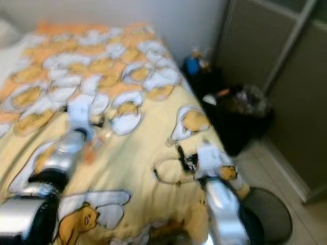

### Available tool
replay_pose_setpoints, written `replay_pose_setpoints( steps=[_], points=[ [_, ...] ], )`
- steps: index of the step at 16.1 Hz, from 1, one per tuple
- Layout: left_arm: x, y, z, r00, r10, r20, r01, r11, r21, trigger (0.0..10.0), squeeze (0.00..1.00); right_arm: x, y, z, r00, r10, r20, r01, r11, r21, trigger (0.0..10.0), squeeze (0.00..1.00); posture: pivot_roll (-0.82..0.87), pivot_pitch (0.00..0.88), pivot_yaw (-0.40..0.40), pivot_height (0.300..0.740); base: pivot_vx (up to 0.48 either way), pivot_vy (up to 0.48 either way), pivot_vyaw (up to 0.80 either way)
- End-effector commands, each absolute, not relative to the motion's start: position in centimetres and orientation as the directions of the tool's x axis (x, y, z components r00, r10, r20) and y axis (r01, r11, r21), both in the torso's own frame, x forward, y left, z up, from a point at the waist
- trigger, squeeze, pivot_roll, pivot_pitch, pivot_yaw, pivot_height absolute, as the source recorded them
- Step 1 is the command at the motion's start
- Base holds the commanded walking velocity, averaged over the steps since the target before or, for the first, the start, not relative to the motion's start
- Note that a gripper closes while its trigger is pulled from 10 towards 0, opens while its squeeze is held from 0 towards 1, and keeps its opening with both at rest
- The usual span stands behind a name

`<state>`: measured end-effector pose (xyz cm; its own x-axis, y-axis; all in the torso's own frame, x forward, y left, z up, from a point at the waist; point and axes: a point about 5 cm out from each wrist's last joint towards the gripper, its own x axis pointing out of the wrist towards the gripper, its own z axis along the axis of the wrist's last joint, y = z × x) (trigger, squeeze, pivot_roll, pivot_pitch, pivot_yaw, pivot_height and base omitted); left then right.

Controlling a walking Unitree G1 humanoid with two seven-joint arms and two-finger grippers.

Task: Clean up the room

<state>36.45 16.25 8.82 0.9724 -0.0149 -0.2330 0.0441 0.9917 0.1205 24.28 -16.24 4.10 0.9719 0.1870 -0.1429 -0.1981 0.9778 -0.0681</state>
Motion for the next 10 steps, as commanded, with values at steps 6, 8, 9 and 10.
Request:
replay_pose_setpoints(
  steps=[6,8,9,10],
  points=[
    [35.8,17.7,6.5,0.858,-0.009,-0.513,0.082,0.989,0.119,10.0,0.00,19.7,-17.6,5.2,0.980,0.120,-0.157,-0.133,0.988,-0.079,10.0,0.00,-0.25,0.136,0.042,0.736,0.000,0.000,0.00],
    [35.6,17.5,6.1,0.838,-0.016,-0.546,0.092,0.989,0.113,10.0,0.00,18.5,-17.4,5.1,0.978,0.111,-0.175,-0.126,0.989,-0.072,10.0,0.00,-0.27,0.173,0.051,0.736,0.000,0.000,0.00],
    [35.2,17.2,5.4,0.813,-0.030,-0.582,0.108,0.989,0.101,10.0,0.00,17.0,-17.3,4.9,0.974,0.098,-0.205,-0.113,0.991,-0.065,10.0,0.00,-0.28,0.194,0.058,0.736,0.000,0.000,0.00],
    [34.9,17.1,5.1,0.802,-0.036,-0.596,0.117,0.988,0.097,10.0,0.00,16.5,-17.3,4.9,0.972,0.091,-0.216,-0.107,0.992,-0.062,10.0,0.00,-0.29,0.206,0.059,0.736,0.000,0.000,0.00]
  ],
)
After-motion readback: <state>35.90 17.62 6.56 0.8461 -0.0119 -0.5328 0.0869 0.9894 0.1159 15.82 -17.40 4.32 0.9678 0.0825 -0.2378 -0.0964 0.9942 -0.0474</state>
